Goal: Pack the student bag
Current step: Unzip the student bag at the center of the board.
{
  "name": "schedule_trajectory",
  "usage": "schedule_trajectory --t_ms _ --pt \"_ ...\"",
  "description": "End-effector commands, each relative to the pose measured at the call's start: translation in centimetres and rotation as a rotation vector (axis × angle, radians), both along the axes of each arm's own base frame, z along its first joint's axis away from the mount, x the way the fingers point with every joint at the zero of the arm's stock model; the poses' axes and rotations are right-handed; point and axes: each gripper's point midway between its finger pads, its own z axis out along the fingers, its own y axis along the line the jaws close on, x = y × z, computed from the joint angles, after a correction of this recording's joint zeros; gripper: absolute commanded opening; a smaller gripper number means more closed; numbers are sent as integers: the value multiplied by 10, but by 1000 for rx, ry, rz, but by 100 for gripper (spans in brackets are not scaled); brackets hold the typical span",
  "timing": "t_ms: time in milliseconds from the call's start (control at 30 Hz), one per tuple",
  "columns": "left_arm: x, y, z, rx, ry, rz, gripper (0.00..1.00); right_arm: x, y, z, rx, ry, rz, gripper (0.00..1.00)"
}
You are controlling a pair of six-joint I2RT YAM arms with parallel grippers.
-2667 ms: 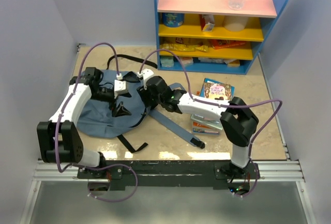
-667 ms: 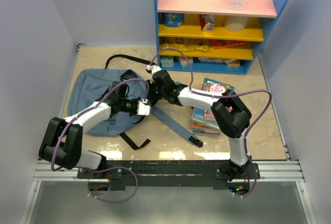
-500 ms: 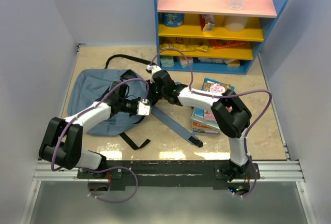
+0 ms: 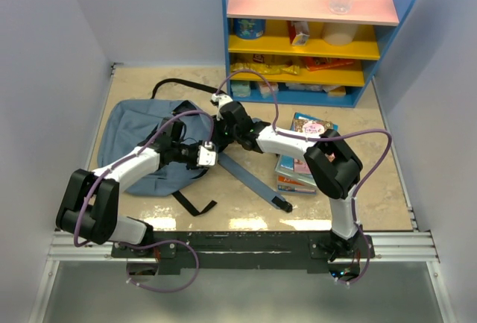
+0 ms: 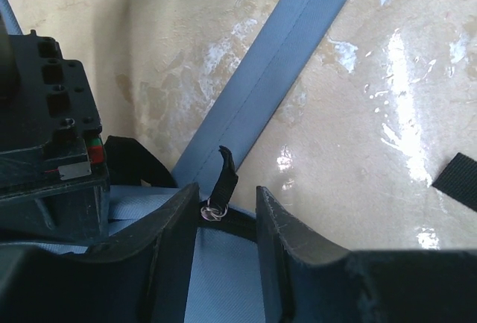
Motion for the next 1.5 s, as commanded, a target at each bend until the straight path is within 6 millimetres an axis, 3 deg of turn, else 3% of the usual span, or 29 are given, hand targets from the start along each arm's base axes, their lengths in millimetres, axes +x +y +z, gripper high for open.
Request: schedule_trajectory --t_ms 0,500,800,833,867,1367,1467 --pt "2 -13 19 -75 -2 -31 41 -1 4 31 71 -29 13 19" --pt "1 -26 20 -89 -9 -57 40 -1 4 29 74 -21 15 18" --pt "2 -26 23 -88 -21 -57 17 0 4 31 77 -20 18 17" --pt "2 -27 25 -97 -16 -52 2 -1 3 29 73 -16 17 17" --pt "3 -28 25 -102 -12 -49 0 -1 2 29 71 -16 16 16" --pt "4 -33 41 -131 20 -59 0 3 -6 25 54 -14 1 11" --pt "-6 -34 49 -128 44 -106 0 9 -9 24 50 -15 -7 6"
